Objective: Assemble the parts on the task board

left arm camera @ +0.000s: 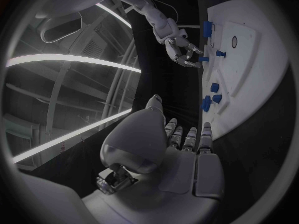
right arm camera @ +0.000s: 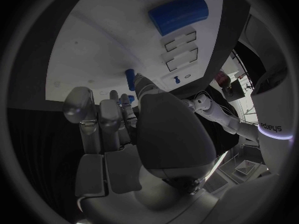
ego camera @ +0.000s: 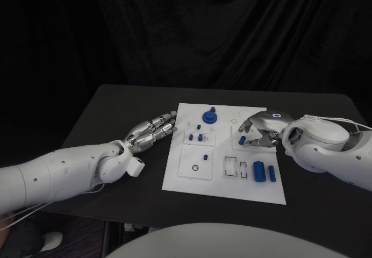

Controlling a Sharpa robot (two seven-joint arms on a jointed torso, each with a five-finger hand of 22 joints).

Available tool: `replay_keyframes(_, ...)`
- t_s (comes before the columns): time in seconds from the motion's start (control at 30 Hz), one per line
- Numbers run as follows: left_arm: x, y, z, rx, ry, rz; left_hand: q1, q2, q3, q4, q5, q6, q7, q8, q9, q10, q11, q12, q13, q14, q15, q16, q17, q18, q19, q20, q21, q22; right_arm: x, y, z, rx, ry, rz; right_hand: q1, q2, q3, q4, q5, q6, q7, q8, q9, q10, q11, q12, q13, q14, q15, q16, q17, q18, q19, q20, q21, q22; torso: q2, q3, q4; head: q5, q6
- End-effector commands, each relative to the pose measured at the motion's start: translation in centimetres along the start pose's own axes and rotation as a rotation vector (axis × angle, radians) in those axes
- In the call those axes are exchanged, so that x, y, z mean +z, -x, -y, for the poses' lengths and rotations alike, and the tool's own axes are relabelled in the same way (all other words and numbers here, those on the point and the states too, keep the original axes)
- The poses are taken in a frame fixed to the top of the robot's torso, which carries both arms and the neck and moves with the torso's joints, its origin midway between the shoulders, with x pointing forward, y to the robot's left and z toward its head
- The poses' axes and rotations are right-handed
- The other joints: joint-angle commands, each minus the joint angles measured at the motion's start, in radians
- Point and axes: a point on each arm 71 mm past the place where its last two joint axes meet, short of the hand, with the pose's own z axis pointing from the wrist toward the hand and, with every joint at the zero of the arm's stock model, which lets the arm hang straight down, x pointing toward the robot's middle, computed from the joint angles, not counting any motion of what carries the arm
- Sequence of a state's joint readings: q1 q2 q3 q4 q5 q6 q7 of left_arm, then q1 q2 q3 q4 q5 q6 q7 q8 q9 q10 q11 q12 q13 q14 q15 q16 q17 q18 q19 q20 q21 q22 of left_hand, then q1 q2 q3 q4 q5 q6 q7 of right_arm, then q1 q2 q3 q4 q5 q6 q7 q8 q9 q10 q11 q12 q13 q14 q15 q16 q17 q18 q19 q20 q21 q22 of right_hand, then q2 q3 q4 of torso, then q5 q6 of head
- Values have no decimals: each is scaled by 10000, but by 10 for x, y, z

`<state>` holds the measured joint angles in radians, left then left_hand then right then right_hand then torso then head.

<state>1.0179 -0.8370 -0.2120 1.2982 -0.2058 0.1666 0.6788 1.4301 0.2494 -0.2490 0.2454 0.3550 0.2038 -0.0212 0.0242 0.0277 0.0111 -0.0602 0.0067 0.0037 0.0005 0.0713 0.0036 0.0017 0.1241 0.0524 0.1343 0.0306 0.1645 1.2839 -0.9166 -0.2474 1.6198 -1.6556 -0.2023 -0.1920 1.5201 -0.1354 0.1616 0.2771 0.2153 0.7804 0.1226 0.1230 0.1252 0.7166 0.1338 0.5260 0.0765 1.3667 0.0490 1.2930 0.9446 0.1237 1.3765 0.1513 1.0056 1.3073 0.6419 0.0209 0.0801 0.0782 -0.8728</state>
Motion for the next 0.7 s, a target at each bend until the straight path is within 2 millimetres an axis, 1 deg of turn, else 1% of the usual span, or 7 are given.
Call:
replay_keyframes(0.03, 0, -1, 2, -106, -382, -1, 40, -41, 54, 18, 42, 50, -3, 46, 11, -19, 78, -41, -10, -5, -51, -36, -17, 81, 9, -65, -9, -10, 2, -3, -1, -20, 33, -92, 80, 70, 14, -104, 120, 104, 4, 37, -17, 168, -18, -69, -27, 65, -30, 60, 17, -158, 81, -40, 23, 1198, -8, -9, 10, 27, 2)
replay_keyframes(0.23, -1, -1, 1, -122, -358, -7, 75, -34, 90, -23, 80, 44, 2, 42, 9, -19, 87, -41, -10, -5, -24, -36, -17, 76, 12, -46, -7, -14, 5, -6, -3, -19, 148, -134, 152, 154, 97, -201, 325, 431, 46, 124, 30, 590, -89, -149, -49, 113, -91, 72, 75, -174, 125, -97, 98, 1223, -7, -22, -4, 53, 2)
replay_keyframes(0.47, -1, -1, 0, -145, -339, -22, 116, -34, 126, -72, 115, 41, 8, 40, 9, -22, 92, -41, -11, -5, -7, -36, -17, 71, 15, -31, -5, -17, 9, -8, -5, -53, 221, -254, 202, 196, 258, -243, 439, 683, 25, 155, 83, 1187, -197, -276, -51, 168, -185, 89, 151, -186, 165, -183, 162, 1244, -7, -24, 8, 49, 2)
replay_keyframes(0.53, -1, -1, 0, -150, -335, -22, 126, -34, 136, -86, 126, 39, 11, 40, 8, -22, 92, -41, -11, -5, -3, -36, -17, 70, 16, -28, -4, -18, 9, -8, -5, -55, 236, -259, 255, 195, 422, -248, 687, 1099, 48, 314, 204, 1562, -264, -366, -40, 183, -262, 80, 166, -194, 174, -231, 172, 1248, -10, -23, 14, 62, 2)
replay_keyframes(0.6, -1, -1, 0, -152, -330, -19, 126, -34, 136, -86, 126, 39, 11, 40, 8, -22, 92, -41, -11, -5, -3, -36, -17, 70, 16, -28, -4, -18, 10, -8, -6, -56, 249, -261, 276, 187, 521, -246, 796, 1219, 28, 345, 255, 1739, -310, -430, -39, 195, -283, 79, 180, -194, 187, -272, 201, 1256, -11, -20, 9, 73, 2)
replay_keyframes(0.63, -1, -1, 0, -153, -327, -18, 126, -34, 136, -86, 126, 39, 11, 40, 8, -22, 92, -41, -11, -5, -3, -36, -17, 70, 16, -28, -4, -18, 10, -8, -6, -56, 253, -260, 352, 191, 627, -299, 947, 1533, 38, 492, 361, 2026, -387, -404, -2, 222, -354, 95, 224, -204, 213, -312, 267, 1274, -12, -19, 2, 84, 2)
replay_keyframes(0.7, -1, -1, -1, -154, -321, -15, 138, -33, 150, -104, 143, 36, 11, 39, 8, -22, 94, -41, -11, -5, 2, -36, -17, 69, 18, -25, -3, -17, 10, -8, -6, -51, 268, -240, 354, 182, 700, -313, 988, 1736, 93, 579, 451, 2239, -460, -418, 20, 243, -404, 97, 245, -208, 231, -372, 302, 1283, -12, -20, 0, 83, 2)
